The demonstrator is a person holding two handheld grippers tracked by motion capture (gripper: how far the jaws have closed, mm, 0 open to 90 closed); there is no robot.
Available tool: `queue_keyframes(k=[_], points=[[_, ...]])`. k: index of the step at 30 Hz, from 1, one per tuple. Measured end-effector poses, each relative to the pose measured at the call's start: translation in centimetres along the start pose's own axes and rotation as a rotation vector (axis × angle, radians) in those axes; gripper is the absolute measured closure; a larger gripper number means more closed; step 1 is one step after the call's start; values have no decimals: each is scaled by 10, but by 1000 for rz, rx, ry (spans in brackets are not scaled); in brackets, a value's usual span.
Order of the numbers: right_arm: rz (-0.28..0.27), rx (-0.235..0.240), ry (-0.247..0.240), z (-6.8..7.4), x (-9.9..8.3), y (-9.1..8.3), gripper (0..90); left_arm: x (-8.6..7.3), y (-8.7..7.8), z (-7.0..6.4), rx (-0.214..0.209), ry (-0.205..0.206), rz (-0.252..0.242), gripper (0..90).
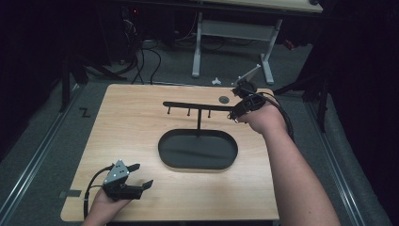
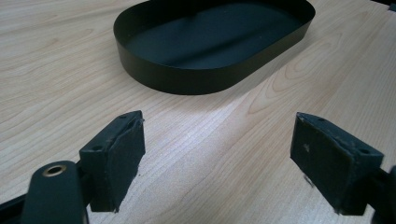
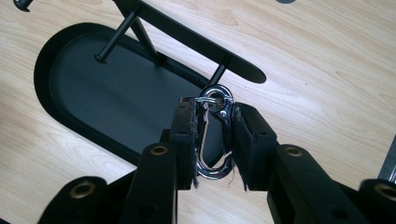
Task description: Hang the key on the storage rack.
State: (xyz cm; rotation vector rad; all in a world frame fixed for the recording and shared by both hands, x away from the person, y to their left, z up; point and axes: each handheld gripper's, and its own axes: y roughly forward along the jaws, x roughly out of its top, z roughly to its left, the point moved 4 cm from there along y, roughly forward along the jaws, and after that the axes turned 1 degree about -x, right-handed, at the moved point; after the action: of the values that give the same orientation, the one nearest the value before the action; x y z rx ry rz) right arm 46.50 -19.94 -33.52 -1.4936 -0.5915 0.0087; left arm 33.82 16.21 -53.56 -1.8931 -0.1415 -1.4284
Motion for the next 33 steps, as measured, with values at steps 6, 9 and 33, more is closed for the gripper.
queue_keyframes(k=[6, 9, 33], points=[[-4, -6, -2, -1, 4, 1, 709, 0, 0, 0, -4, 1, 2, 183], [-9, -8, 9, -3, 4, 1, 709, 0, 0, 0, -4, 1, 2, 183], [11, 30, 73, -21, -10, 29, 697, -1, 2, -1, -5, 5, 14, 183]])
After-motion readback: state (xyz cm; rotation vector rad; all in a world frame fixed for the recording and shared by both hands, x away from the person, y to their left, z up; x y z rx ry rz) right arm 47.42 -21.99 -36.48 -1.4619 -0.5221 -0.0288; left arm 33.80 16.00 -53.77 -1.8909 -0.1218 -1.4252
